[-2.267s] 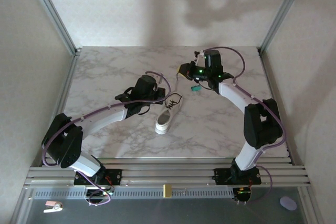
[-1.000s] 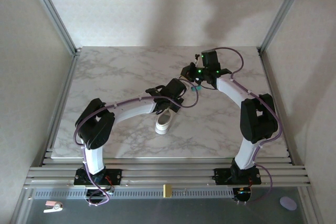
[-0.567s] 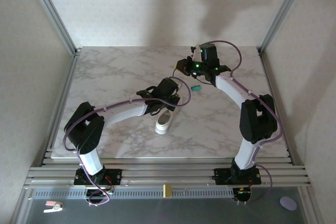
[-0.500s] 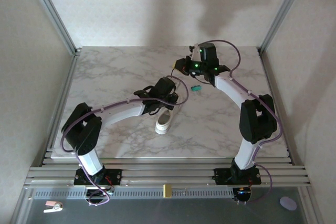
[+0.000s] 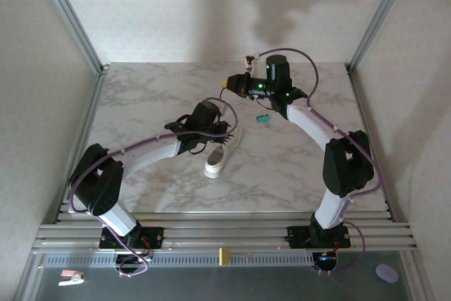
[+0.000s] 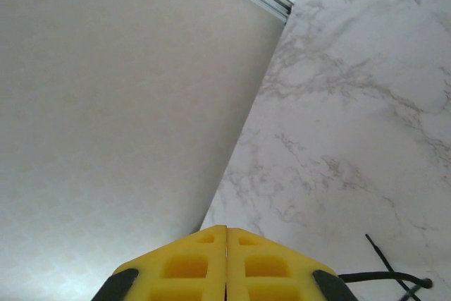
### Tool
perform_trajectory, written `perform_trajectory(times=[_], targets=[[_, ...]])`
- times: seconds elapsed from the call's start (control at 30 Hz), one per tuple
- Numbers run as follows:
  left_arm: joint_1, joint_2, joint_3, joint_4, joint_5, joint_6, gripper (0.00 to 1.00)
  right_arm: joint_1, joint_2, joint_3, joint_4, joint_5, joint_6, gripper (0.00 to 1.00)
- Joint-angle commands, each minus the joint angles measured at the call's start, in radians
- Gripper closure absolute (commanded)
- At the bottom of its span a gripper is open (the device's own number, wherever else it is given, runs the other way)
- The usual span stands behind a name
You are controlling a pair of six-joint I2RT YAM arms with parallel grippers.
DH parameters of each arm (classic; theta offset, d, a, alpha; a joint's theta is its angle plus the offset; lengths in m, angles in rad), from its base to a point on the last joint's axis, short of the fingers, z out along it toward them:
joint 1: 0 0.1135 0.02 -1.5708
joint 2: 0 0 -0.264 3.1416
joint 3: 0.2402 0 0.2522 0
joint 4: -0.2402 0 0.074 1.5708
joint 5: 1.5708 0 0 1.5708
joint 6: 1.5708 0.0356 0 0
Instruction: Tie the shoes
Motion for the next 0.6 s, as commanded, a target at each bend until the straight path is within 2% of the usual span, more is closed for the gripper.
perform_trajectory(times=[0.0,0.2,0.43,0.57], targets=[[0.024,-0.062,-0.013,0.038,-0.037,-0.059,1.00,0.005,-0.076,-0.031,0.041,0.002,-0.014,1.00],[0.055,-0.087,-0.052,0.041,-0.051,-0.094,1.00,0.006,-0.155,-0.086,0.013,0.055,-0.044,1.00],[0.078,-0.100,-0.094,0.088,0.002,-0.124,1.00,0.005,-0.250,-0.139,-0.217,0.255,-0.154,1.00],[0.090,-0.106,-0.113,0.107,0.016,-0.149,1.00,0.005,-0.318,-0.201,-0.231,0.290,-0.168,1.00]])
